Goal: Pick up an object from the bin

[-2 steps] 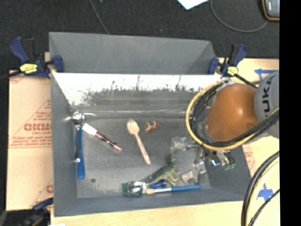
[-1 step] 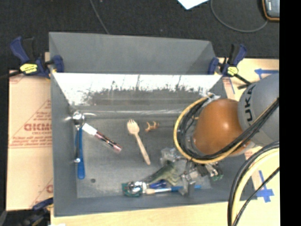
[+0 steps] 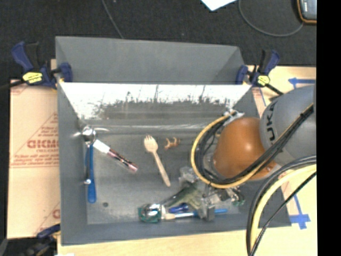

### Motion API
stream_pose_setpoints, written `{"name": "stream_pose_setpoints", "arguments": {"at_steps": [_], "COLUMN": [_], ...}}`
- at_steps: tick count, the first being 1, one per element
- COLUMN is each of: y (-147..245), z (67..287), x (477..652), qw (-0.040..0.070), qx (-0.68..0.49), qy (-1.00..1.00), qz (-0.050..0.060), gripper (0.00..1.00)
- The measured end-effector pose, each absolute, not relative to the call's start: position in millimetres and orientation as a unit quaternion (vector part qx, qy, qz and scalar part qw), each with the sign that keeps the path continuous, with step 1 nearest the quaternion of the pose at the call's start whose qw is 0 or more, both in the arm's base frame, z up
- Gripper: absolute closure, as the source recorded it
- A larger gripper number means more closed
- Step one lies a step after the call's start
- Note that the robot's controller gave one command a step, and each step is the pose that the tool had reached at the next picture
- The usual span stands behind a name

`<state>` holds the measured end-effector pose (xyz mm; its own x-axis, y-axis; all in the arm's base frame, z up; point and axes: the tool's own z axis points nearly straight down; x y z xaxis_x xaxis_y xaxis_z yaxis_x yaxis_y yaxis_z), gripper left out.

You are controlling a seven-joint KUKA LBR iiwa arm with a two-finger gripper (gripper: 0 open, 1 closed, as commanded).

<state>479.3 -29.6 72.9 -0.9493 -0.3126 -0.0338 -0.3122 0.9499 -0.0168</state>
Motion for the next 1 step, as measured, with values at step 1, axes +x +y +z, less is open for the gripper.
{"name": "stream_pose_setpoints", "arguments": {"at_steps": [1], "y": [-19.6], "z": [73.8], "x": [476.0], "qw": [0.012], "qx": [-0.149], "qy": [0.989], "qz": [-0.004], "gripper": [1.00]}}
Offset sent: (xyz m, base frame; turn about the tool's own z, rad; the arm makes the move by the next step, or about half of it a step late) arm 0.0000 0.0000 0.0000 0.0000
